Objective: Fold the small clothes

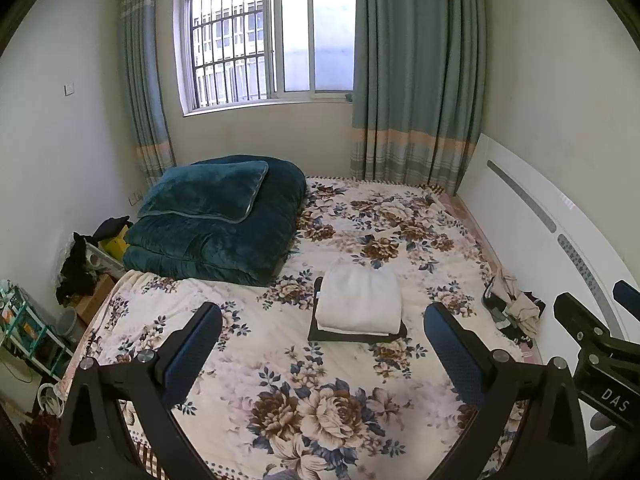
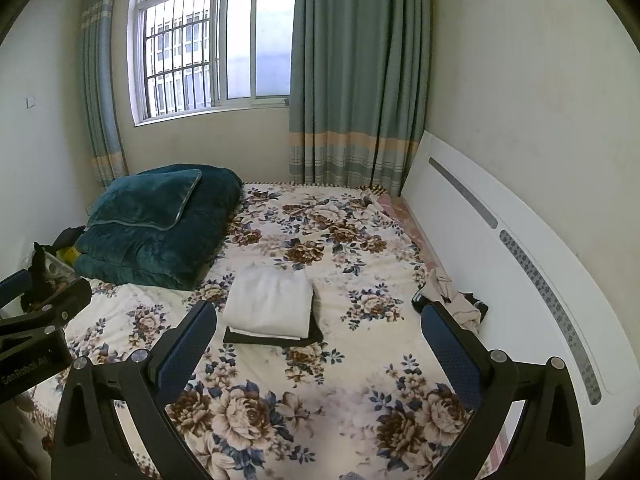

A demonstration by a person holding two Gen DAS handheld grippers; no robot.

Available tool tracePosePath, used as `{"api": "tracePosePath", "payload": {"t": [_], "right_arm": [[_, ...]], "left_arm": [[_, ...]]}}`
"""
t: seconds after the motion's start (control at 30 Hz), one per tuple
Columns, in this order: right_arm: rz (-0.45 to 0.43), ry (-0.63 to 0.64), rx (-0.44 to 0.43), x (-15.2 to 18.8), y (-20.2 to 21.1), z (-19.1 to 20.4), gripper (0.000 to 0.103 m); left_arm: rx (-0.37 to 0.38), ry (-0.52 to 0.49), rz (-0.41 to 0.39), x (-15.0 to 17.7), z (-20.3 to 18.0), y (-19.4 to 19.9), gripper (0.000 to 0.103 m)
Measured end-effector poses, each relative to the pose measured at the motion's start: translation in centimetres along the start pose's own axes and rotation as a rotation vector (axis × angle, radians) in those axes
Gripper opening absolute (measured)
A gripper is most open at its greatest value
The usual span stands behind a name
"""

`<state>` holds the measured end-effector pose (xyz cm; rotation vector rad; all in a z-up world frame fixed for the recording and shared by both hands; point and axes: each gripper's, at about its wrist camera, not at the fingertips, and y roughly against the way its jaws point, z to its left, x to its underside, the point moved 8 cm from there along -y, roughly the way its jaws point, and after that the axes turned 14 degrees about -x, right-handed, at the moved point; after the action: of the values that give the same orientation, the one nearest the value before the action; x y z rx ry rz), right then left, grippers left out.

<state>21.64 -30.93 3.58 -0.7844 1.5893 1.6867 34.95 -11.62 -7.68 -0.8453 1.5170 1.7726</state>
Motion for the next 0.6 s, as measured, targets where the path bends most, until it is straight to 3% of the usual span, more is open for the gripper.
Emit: {"api": "tracePosePath", "payload": {"t": [0.6], "right_arm": [[0.003,-0.003,-0.023,-0.01,-0.23,0.59,0.103]], "left_arm": [[-0.006,0.005,-0.002,-0.29,-0.16,0.51,0.103]]}}
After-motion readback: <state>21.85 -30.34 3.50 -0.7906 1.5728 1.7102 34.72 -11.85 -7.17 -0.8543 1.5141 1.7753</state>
